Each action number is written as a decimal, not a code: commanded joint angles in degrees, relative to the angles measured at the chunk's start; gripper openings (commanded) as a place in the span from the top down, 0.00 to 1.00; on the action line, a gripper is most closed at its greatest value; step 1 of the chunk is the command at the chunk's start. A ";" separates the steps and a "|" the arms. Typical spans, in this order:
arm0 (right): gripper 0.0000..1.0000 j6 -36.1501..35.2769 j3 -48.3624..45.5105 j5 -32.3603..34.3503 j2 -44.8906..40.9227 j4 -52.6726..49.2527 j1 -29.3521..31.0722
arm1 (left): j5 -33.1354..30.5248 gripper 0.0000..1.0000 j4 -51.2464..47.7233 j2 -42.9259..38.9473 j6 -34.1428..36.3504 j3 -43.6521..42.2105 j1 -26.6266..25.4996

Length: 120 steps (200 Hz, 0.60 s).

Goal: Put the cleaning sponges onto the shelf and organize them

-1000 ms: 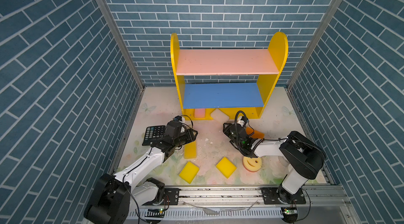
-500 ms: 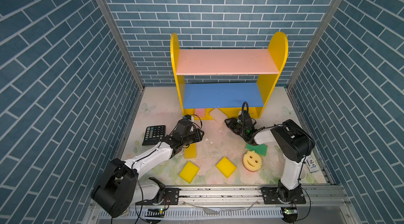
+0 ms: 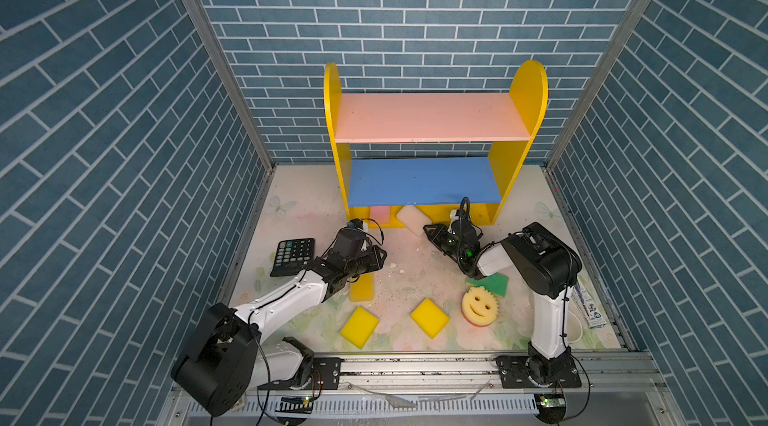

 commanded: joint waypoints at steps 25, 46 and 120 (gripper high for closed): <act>0.94 3.38 -1.63 6.37 1.17 4.01 2.51 | -1.88 0.63 -2.94 -4.32 1.40 -0.71 -0.25; 1.00 5.27 -3.50 9.49 0.75 4.79 3.37 | -2.02 0.63 -4.39 -6.38 1.70 -1.41 -0.22; 1.00 11.35 -10.56 24.37 -4.72 3.74 7.80 | -4.46 0.62 -10.20 -14.68 3.06 -3.50 -0.05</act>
